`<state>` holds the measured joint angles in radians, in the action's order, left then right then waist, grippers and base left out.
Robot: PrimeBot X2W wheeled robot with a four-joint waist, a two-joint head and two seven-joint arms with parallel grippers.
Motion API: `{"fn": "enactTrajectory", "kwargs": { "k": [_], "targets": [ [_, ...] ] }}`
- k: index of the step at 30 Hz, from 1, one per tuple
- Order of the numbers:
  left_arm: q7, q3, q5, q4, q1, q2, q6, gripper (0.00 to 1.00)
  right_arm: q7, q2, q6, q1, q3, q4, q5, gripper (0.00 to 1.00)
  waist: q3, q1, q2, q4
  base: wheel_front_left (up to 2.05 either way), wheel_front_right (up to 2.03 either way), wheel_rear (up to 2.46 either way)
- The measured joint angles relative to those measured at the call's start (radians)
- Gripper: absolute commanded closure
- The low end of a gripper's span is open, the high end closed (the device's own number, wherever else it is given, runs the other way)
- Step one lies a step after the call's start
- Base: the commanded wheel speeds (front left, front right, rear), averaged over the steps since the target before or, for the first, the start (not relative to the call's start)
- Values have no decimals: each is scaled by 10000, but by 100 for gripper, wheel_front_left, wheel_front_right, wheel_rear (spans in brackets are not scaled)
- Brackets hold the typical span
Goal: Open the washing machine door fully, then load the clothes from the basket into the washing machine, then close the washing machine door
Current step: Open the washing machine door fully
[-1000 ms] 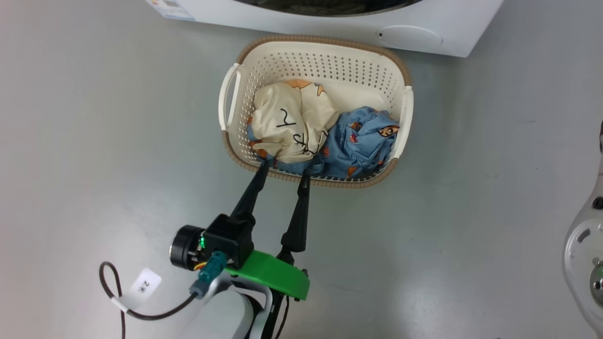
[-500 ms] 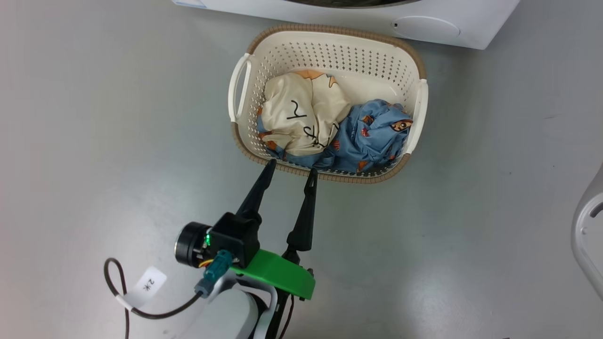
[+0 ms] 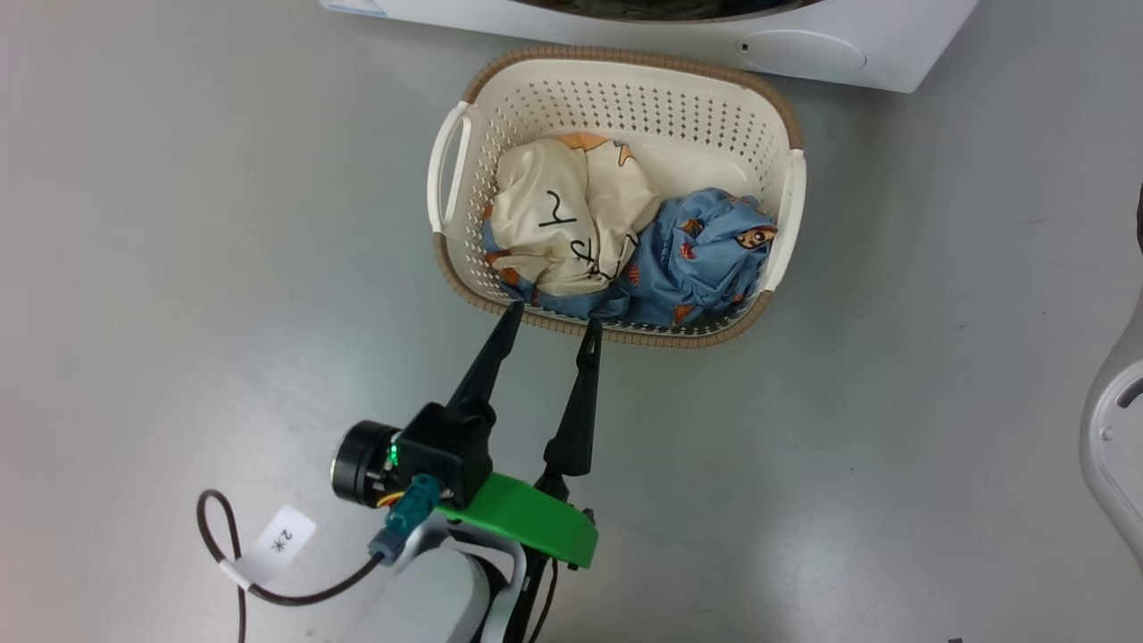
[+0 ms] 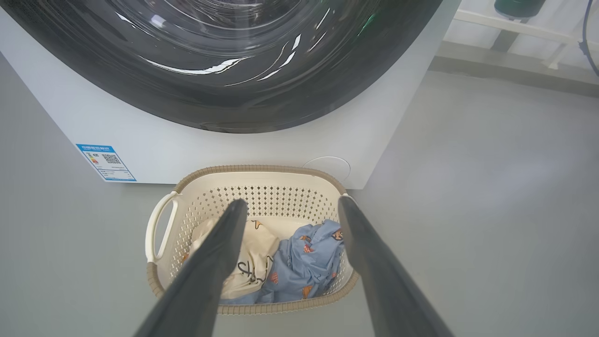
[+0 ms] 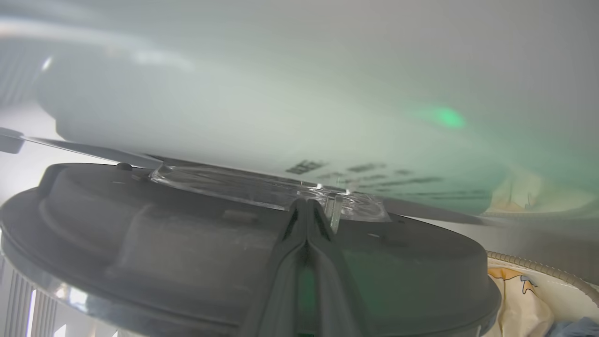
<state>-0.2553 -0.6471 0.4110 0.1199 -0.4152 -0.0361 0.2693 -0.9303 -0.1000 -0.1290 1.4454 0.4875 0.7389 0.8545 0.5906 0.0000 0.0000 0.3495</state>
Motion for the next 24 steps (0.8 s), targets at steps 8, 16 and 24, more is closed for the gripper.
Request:
{"fn": "enactTrajectory", "kwargs": {
  "k": [8, 16, 24],
  "targets": [
    [0, 2, 0, 13, -32, 0, 4, 0, -328, 23, 0, -25, 75, 0, 0, 100, -99, 0, 0, -53, 0, 0, 0],
    [0, 12, -4, 40, -32, 0, 8, 0, -556, 73, 0, -428, 10, -109, 84, 100, -328, 0, 0, -100, 0, 0, 0],
    [0, 36, -8, 77, -24, -2, 6, 0, -642, 98, 0, -1108, -481, -65, 543, 100, -600, 0, 0, -151, 0, 0, 0]
  ]
}}
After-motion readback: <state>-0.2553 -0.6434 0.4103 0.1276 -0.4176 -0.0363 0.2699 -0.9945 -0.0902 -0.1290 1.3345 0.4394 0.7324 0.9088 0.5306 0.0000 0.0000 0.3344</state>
